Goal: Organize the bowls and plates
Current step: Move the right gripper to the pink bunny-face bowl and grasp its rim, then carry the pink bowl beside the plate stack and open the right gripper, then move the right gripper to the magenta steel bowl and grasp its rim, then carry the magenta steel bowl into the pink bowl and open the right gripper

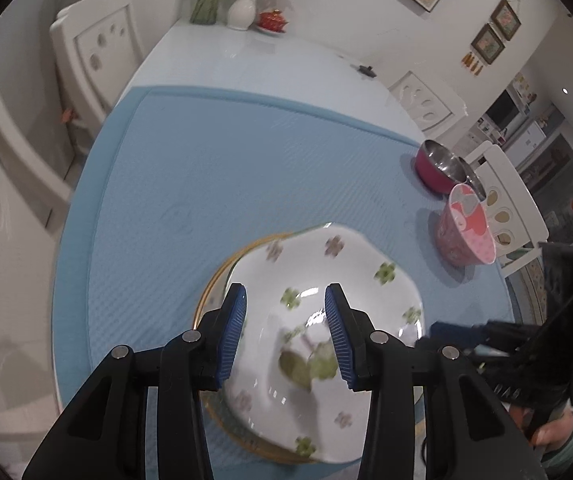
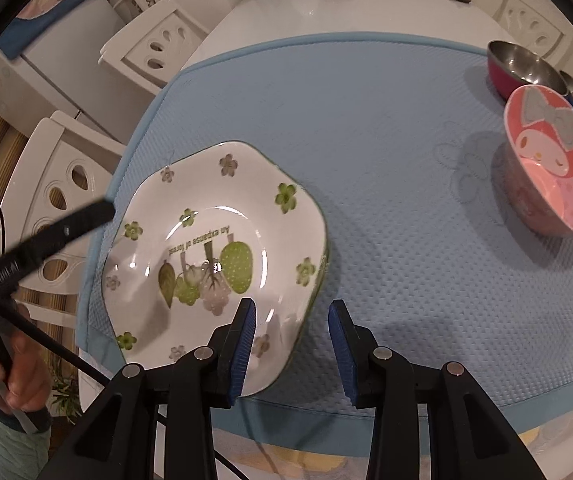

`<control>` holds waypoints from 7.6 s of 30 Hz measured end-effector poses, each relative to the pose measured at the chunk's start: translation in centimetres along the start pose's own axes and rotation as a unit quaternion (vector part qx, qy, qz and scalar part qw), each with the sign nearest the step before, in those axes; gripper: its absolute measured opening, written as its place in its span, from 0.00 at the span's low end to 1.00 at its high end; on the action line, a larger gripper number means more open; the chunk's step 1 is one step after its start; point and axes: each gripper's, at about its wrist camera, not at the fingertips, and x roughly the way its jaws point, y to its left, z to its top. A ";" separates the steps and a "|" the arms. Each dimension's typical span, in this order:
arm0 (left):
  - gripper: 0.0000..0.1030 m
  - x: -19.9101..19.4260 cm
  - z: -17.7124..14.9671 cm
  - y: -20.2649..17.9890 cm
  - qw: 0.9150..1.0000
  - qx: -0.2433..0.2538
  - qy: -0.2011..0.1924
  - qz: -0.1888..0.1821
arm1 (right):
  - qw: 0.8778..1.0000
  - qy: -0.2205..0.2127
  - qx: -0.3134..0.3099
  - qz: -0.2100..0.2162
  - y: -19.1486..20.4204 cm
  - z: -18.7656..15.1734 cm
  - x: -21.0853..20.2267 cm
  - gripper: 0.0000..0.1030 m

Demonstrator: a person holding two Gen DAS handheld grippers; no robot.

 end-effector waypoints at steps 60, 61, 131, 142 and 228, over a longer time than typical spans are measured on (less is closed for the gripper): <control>0.17 15.9 3.9 -25.3 0.999 -0.027 0.043 0.012 | 0.999 -0.036 0.030 -0.005 -26.0 9.1 -5.1 0.22; 0.17 15.1 3.8 -25.5 0.999 -0.023 0.037 0.015 | 0.999 -0.039 0.031 -0.001 -25.6 8.9 -5.6 0.22; 0.32 8.6 7.1 -27.2 0.994 0.068 -0.021 0.082 | 0.992 -0.067 0.066 0.087 -25.7 5.6 -13.8 0.65; 0.44 19.0 17.7 -29.2 0.997 0.076 0.026 0.016 | 0.974 -0.071 0.197 0.083 -31.1 13.2 -8.5 0.67; 0.29 10.8 -4.2 -25.7 0.998 0.042 0.055 0.011 | 0.992 0.041 0.123 -0.003 -16.1 -3.7 -7.2 0.36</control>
